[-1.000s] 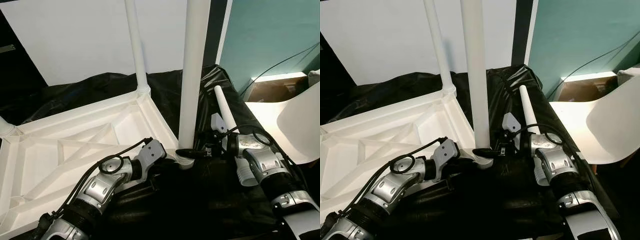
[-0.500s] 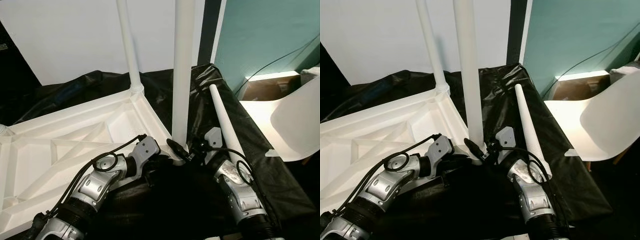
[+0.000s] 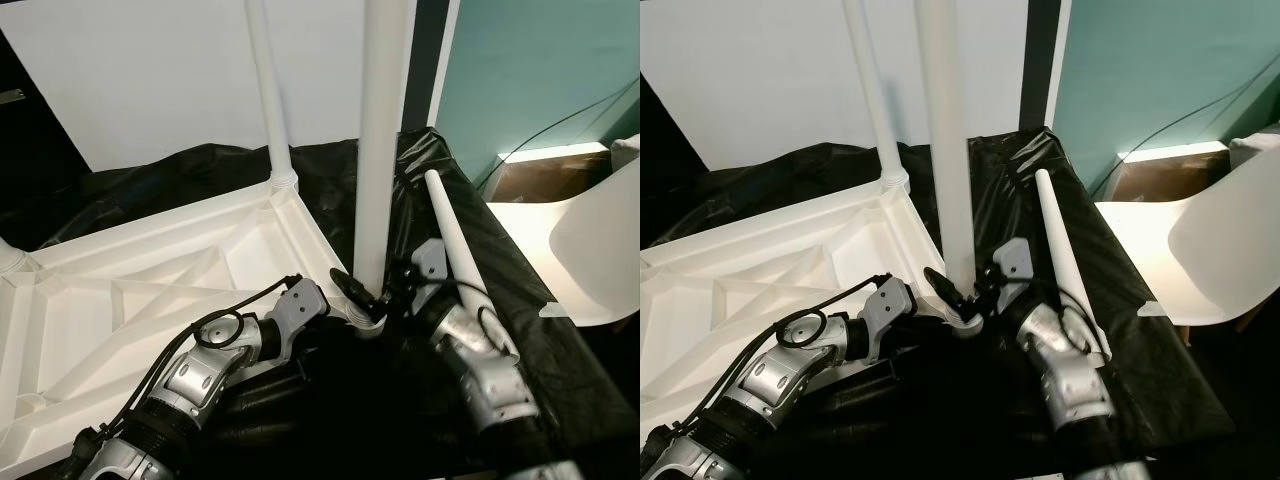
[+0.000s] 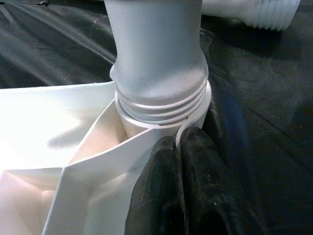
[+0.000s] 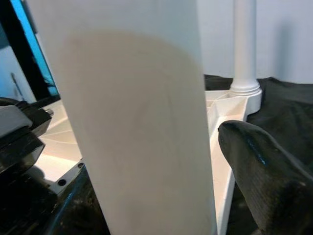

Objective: Building children table

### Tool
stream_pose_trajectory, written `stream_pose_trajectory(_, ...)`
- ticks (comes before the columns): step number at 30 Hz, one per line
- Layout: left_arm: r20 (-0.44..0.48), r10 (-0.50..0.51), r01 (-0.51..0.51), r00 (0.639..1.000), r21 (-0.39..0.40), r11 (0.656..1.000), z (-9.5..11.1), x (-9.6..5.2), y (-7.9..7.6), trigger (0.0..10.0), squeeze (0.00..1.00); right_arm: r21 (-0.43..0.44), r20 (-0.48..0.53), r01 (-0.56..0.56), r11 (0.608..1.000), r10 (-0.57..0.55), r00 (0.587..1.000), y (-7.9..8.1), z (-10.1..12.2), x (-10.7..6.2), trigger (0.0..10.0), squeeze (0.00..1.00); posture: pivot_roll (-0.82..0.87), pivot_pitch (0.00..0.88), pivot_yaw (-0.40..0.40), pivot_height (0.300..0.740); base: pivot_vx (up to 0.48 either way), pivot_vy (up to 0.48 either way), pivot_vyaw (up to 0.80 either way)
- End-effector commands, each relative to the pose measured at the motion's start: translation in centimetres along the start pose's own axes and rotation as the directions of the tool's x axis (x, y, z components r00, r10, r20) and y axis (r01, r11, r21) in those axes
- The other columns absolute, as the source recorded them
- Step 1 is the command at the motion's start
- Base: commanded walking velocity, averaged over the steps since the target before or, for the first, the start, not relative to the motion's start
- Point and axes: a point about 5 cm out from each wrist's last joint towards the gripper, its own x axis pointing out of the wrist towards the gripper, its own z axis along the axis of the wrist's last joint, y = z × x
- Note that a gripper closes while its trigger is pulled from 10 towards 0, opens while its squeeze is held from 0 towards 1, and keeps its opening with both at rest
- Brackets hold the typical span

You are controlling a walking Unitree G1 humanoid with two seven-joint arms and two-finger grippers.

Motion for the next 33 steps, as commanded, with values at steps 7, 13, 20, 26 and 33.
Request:
stream_pose_trajectory(7, -0.029, -0.179, 0.176, 0.983, -0.1, 0.979, -2.3, 0.4, -1.9, 10.0, 0.0, 0.014, -0.186, -0.373, 0.928, 0.369, 0.911, -2.0, -0.4, -1.2, 10.0, 0.0, 0.02, 0.0, 0.013, 0.74, 0.0, 0.0, 0.0)
stream_pose_trajectory(13, -0.028, -0.176, 0.172, 0.984, -0.098, 0.98, -2.3, 0.4, -1.9, 10.0, 0.0, 0.006, -0.224, -0.397, 0.918, 0.388, 0.894, -3.3, -0.3, -1.2, 10.0, 0.0, 0.02, 0.0, 0.01, 0.74, 0.0, 0.0, 0.0)
stream_pose_trajectory(20, -0.028, -0.171, 0.167, 0.985, -0.099, 0.981, -2.3, 0.3, -2.0, 10.0, 0.0, -0.02, -0.272, -0.489, 0.872, 0.465, 0.842, -4.3, 0.0, -0.9, 0.0, 0.0, 0.03, 0.0, 0.013, 0.74, 0.0, 0.0, 0.0)
stream_pose_trajectory(26, -0.028, -0.171, 0.168, 0.985, -0.099, 0.981, -2.3, 0.3, -2.0, 10.0, 0.0, -0.001, -0.284, -0.509, 0.861, 0.488, 0.825, -4.6, 0.0, -1.2, 0.0, 0.0, 0.02, 0.0, 0.017, 0.74, 0.0, 0.0, 0.0)
stream_pose_trajectory(33, -0.022, -0.167, 0.164, 0.986, -0.1, 0.981, -2.2, 0.4, -2.1, 10.0, 0.0, -0.039, -0.093, -0.2, 0.979, 0.196, 0.976, -2.0, -0.7, -0.7, 0.0, 0.0, 0.03, 0.0, -0.001, 0.74, 0.0, 0.0, 0.0)
